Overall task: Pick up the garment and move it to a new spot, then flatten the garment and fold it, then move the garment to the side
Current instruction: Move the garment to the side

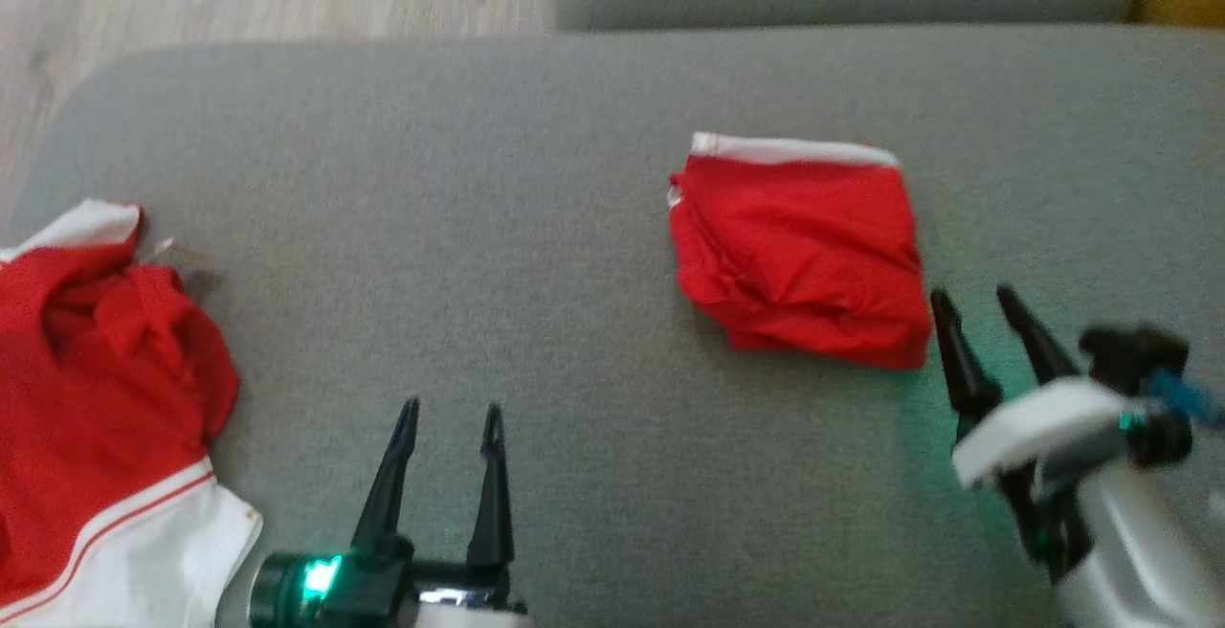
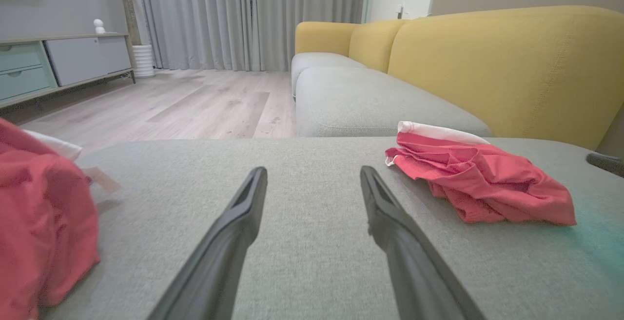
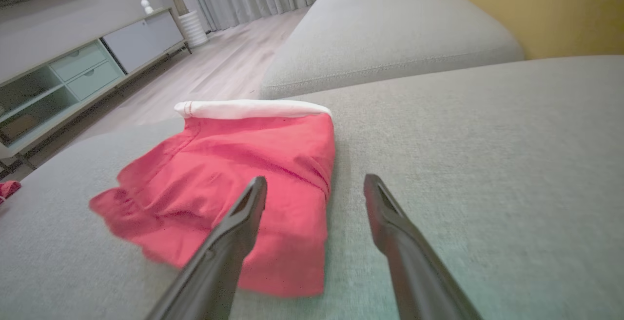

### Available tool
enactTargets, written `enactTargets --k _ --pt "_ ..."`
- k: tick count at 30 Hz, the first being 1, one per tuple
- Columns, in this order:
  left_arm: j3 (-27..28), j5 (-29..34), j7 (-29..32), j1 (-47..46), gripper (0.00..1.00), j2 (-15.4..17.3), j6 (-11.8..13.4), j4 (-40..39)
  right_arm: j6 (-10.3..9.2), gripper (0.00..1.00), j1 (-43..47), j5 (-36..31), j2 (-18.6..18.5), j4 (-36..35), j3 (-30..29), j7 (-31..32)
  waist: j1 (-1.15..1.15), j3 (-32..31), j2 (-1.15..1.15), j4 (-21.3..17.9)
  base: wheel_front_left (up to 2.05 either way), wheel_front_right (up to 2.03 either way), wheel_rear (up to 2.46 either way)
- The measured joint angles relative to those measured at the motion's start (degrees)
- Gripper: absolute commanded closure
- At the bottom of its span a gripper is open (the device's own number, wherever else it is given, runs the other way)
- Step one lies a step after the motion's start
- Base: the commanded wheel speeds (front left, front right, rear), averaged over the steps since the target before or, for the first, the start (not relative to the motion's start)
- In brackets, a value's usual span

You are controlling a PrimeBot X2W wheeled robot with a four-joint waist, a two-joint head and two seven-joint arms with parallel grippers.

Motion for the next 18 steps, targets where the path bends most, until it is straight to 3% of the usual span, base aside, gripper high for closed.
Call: enactTargets --k 5,11,12,13,15,18 --pt "-1.72 -0.85 -0.01 -4.11 0.0 -0.07 0.51 0.57 0.0 0.0 -8.77 4.68 -2.74 4.37 1.88 7.71 0.0 4.43 0.0 0.94 0.0 0.0 0.0" --pt "-3.27 -1.4 -0.01 -6.23 0.0 -0.11 1.09 1.42 0.0 0.0 -12.94 8.7 -4.66 9.38 4.68 13.23 -0.01 6.7 0.0 2.5 0.0 0.0 0.0" --pt "-3.41 -1.41 -0.01 -6.32 0.0 -0.11 1.15 1.53 0.0 0.2 -13.11 9.72 -4.72 9.66 5.52 14.16 -0.01 6.82 0.0 2.64 0.0 0.0 0.0" --pt "-3.63 -1.57 -0.01 -6.37 0.0 -0.12 1.35 1.55 0.0 0.55 -13.12 11.01 -4.68 9.65 6.41 14.88 -0.01 6.9 0.0 2.71 0.0 0.0 0.0" --pt "-3.99 -1.99 0.0 -6.48 0.0 -0.12 1.59 1.56 0.0 1.0 -13.12 13.77 -4.61 9.55 7.57 15.75 -0.02 6.98 0.0 2.57 0.0 0.0 0.0" --pt "-4.05 -1.99 0.0 -6.8 0.0 -0.12 1.87 1.56 0.0 1.0 -13.22 14.4 -5.0 9.56 8.27 15.01 -0.02 7.23 0.0 1.81 0.0 0.0 0.0"
